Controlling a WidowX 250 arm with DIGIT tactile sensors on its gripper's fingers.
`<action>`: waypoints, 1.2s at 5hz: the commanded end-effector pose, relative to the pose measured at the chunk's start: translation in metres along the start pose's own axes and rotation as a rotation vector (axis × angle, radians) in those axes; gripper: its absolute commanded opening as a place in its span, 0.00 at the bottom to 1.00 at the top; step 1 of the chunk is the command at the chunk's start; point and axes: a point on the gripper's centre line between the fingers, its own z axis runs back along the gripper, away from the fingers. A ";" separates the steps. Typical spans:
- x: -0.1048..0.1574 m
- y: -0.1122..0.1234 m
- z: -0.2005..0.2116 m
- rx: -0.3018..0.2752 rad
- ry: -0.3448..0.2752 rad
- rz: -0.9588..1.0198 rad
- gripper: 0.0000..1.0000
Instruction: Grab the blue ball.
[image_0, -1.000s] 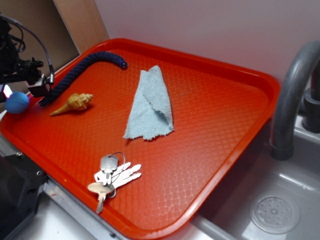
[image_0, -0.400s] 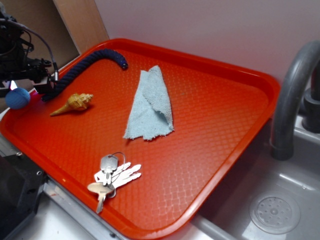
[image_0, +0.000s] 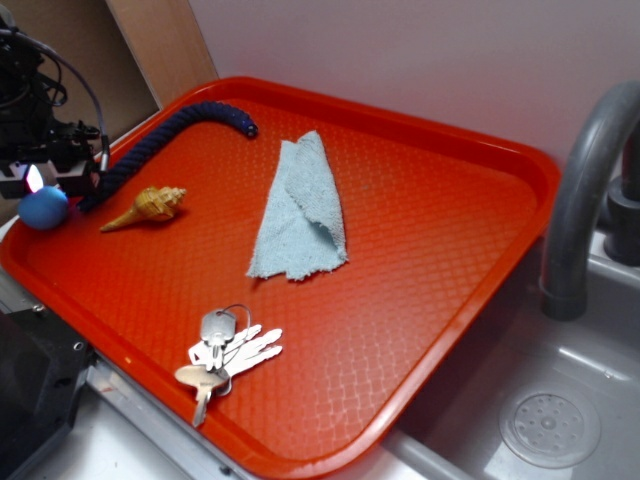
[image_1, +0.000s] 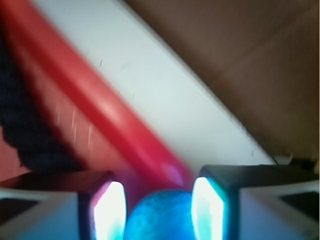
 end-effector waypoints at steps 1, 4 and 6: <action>-0.028 0.017 0.015 -0.028 -0.001 -0.060 0.00; -0.037 0.018 0.031 -0.070 0.028 -0.063 0.00; -0.035 0.015 0.035 -0.065 0.031 -0.029 0.00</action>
